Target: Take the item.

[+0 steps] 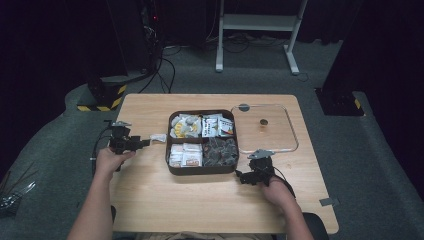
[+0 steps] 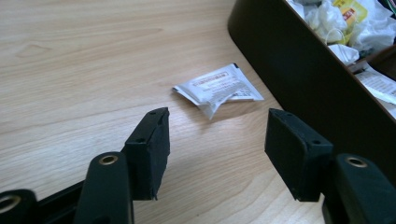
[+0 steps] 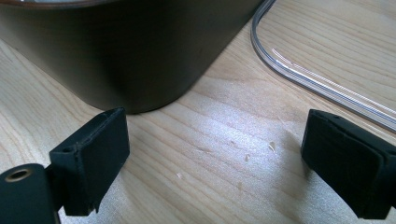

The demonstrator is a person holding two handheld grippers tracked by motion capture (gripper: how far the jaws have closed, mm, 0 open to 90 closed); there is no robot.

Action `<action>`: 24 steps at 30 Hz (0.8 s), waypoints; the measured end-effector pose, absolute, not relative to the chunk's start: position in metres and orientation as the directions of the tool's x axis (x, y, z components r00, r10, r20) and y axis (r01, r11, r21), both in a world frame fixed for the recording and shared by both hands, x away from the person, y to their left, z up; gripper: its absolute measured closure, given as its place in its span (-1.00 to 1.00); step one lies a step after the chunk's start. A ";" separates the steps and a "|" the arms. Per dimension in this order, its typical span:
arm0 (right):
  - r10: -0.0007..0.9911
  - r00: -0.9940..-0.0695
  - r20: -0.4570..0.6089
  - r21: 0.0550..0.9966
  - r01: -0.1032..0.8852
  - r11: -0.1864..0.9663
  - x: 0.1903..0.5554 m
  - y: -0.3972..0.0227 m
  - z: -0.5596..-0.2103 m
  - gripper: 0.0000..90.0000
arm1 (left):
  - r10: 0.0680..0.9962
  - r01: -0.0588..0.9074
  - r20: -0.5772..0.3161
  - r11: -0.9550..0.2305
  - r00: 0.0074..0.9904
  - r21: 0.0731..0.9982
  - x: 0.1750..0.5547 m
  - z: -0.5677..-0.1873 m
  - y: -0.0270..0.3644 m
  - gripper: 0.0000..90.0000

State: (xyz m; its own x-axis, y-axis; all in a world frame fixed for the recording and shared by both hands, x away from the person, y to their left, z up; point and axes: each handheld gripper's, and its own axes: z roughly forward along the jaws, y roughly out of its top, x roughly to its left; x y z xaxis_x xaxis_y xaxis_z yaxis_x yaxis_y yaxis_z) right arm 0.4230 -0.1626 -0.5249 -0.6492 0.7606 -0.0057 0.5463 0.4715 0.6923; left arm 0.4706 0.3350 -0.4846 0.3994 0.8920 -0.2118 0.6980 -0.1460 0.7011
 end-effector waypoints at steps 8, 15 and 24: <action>0.758 -0.652 -0.008 0.692 0.544 0.475 0.424 -0.162 -0.525 -0.83 | 0.912 0.667 -0.172 -0.135 0.373 0.733 0.460 -0.487 0.347 -0.21; 0.758 -0.652 -0.009 0.691 0.544 0.476 0.424 -0.162 -0.525 -0.83 | 0.929 0.656 -0.118 -0.153 0.350 0.739 0.453 -0.493 0.354 -0.28; 0.758 -0.652 -0.007 0.692 0.544 0.474 0.424 -0.162 -0.525 -0.83 | 0.952 0.679 -0.051 -0.178 0.303 0.713 0.452 -0.506 0.370 -0.30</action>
State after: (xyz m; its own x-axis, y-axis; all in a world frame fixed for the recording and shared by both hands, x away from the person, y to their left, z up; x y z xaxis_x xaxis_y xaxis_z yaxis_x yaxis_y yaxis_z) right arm 0.4244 -0.1618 -0.5248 -0.6518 0.7584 -0.0068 0.5443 0.4740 0.6921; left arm 0.4517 0.3703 -0.5055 0.3026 0.9518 -0.0509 0.6786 -0.1777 0.7127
